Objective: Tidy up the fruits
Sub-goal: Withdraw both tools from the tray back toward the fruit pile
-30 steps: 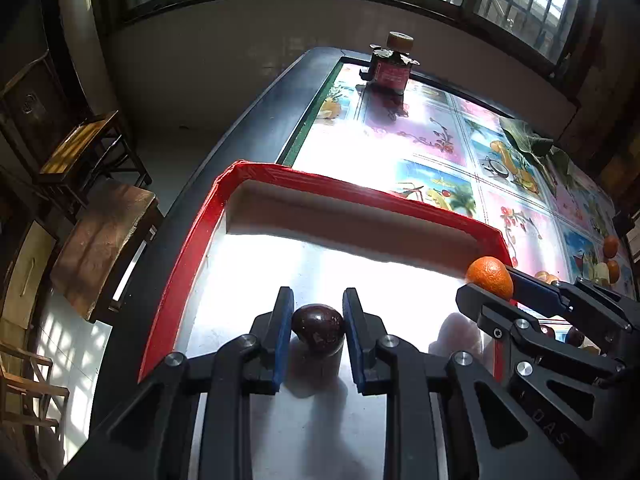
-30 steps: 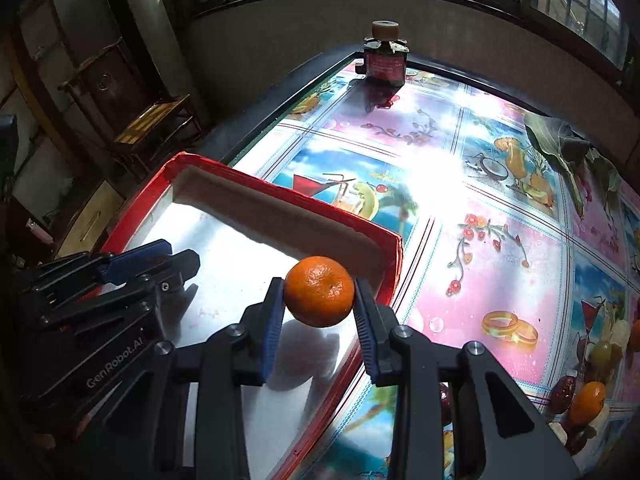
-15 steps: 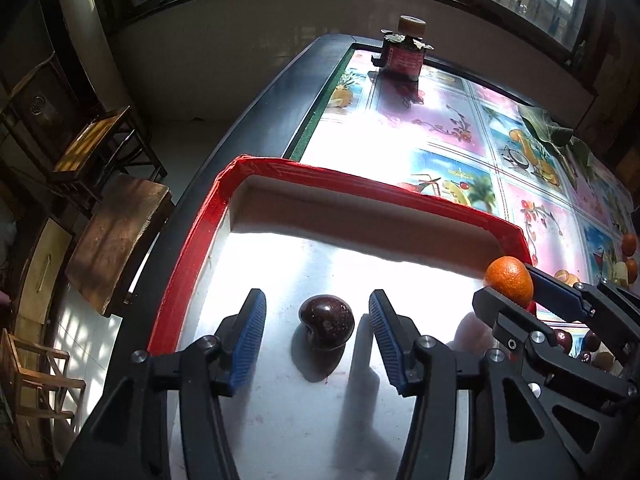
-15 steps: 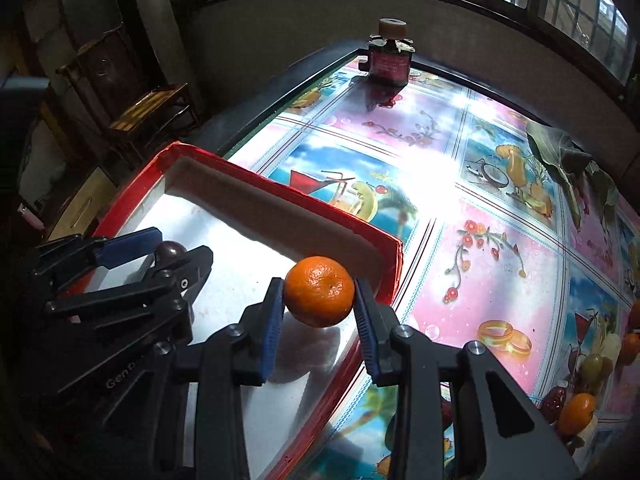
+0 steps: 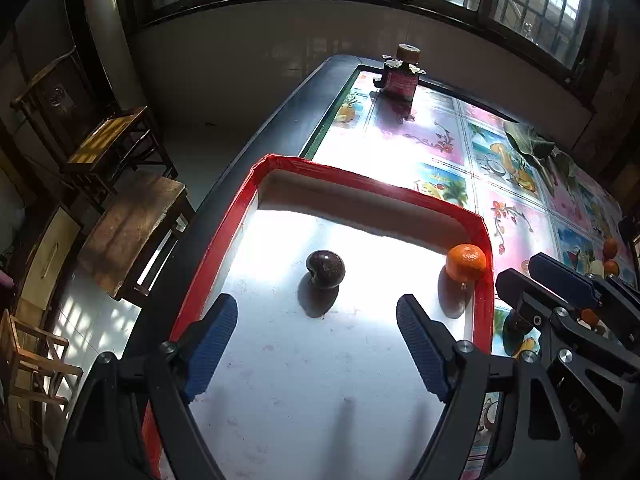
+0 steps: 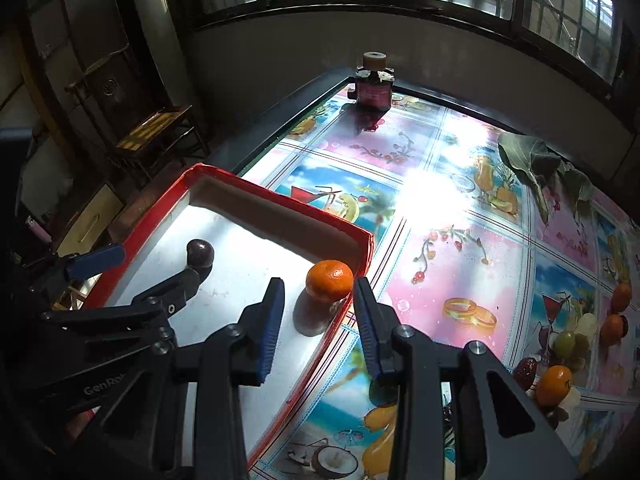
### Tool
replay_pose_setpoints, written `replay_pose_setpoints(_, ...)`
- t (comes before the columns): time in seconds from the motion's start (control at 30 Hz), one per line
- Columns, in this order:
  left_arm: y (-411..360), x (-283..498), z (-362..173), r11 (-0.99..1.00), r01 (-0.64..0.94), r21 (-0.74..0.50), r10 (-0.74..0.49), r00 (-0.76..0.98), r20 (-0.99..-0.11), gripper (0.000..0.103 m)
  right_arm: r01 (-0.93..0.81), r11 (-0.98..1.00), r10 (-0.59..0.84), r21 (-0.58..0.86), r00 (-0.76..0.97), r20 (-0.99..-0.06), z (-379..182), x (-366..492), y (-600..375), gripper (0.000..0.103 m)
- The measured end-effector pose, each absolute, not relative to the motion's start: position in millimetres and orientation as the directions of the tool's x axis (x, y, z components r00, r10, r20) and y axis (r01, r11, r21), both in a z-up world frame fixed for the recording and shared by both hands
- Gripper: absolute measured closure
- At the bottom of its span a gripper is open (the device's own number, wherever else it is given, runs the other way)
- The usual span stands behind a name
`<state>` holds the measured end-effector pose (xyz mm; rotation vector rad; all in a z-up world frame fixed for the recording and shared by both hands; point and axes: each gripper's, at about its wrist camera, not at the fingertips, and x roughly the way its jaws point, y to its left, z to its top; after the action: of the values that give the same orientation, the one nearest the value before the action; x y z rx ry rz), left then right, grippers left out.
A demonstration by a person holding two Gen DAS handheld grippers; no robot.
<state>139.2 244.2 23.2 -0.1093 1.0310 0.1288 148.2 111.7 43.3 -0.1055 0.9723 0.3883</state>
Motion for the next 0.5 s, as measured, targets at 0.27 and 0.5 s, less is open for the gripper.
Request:
replay_pose_setpoints(0.27,227.7,107.0,48.8,0.981,-0.133,-0.142,-0.034,0.599,-0.8,0.023,-0.36,0.921,0.331,0.148,0.528,-0.782,72.4,107.3,80.4,0.066)
replay_pose_setpoints(0.5,200.1,75.5,58.7,0.953,-0.102,-0.285,-0.144,0.676,-0.722,0.022,-0.344,0.921,0.359,0.184,0.565,-0.743,93.3,66.8,28.9,0.065)
